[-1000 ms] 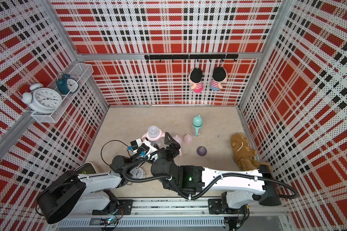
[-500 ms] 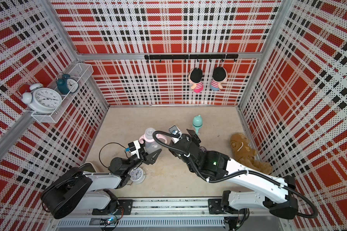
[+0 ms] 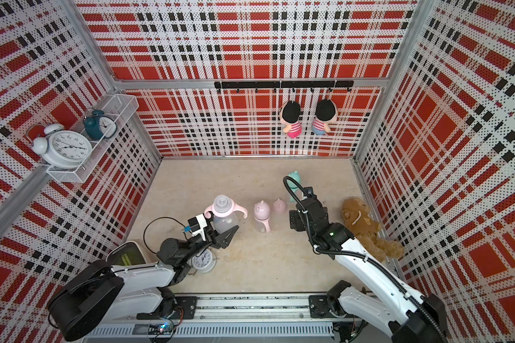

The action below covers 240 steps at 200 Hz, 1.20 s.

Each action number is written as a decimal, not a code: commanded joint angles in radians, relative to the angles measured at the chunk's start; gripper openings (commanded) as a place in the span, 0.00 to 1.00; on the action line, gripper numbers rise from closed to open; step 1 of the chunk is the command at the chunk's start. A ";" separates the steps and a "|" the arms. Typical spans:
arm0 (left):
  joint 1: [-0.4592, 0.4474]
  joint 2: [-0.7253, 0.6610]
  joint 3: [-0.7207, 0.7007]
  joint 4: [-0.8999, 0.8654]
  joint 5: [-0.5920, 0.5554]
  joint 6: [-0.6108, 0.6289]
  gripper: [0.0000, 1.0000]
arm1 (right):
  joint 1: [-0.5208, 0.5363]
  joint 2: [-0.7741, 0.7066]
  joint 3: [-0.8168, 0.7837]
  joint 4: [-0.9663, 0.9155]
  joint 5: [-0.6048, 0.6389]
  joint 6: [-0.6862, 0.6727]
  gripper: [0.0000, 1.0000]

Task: Assemble the baby bottles
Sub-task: Pick up the nipple from the center of the board.

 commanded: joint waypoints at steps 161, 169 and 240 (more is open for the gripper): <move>-0.054 -0.136 0.012 -0.181 -0.069 0.089 0.00 | -0.147 0.522 -0.081 0.434 -0.134 0.114 0.85; -0.054 -0.135 0.014 -0.184 -0.070 0.090 0.00 | -0.146 0.535 -0.080 0.444 -0.140 0.113 0.85; -0.057 -0.139 0.020 -0.200 -0.080 0.092 0.00 | -0.150 0.555 -0.092 0.409 -0.169 0.142 0.73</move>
